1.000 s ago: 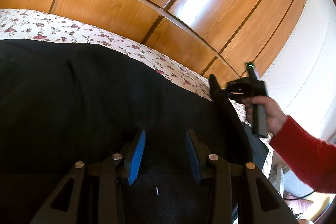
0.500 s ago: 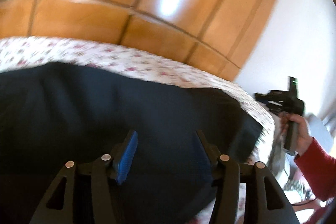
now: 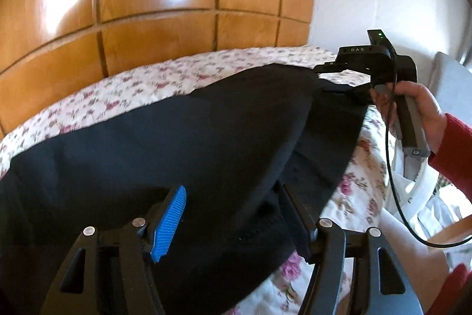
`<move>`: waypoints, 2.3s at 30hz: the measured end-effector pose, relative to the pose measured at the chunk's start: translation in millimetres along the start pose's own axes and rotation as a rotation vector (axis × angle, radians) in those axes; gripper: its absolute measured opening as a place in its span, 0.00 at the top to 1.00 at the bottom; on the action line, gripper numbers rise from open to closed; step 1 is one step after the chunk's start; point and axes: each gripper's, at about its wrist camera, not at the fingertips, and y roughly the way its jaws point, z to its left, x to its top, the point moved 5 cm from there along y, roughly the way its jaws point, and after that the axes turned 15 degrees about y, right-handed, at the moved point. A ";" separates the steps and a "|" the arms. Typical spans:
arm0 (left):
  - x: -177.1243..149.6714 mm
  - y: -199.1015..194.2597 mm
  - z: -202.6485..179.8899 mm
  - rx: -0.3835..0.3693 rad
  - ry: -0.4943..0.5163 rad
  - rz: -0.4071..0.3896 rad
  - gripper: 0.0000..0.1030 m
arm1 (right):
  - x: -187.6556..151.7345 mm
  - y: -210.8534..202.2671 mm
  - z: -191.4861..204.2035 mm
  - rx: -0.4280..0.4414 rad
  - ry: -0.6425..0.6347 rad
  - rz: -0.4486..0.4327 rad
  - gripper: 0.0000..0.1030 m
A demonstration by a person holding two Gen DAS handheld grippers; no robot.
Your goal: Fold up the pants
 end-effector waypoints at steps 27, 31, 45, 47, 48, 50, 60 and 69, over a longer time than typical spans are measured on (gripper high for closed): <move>-2.6 -18.3 -25.3 -0.056 0.034 -0.046 0.90 | 6.4 -63.5 -51.1 -0.093 0.053 -0.092 0.93; -0.6 -25.4 -24.2 -0.054 0.022 -0.071 0.90 | 4.2 -61.5 -65.6 -0.074 0.114 -0.077 0.93; -11.8 -25.6 -32.9 -0.117 -0.023 -0.043 0.72 | 0.7 -78.5 -64.5 -0.148 0.067 -0.107 0.85; -11.1 -34.9 -33.1 -0.132 -0.035 -0.060 0.72 | 4.3 -89.9 -54.2 -0.224 0.014 -0.198 0.81; -10.9 -41.7 -32.0 -0.142 -0.042 -0.077 0.72 | 5.6 -97.6 -50.9 -0.273 -0.005 -0.250 0.76; -11.2 -55.7 -25.8 -0.149 -0.063 -0.115 0.71 | 7.6 -114.8 -42.4 -0.362 -0.044 -0.370 0.69; -29.6 -72.2 97.5 0.158 -0.330 -0.079 0.71 | -76.1 -52.4 79.1 -0.112 -0.508 -0.148 0.69; -109.1 -67.0 213.5 0.373 -0.616 0.046 0.70 | -230.8 72.0 169.7 0.093 -0.806 0.363 0.69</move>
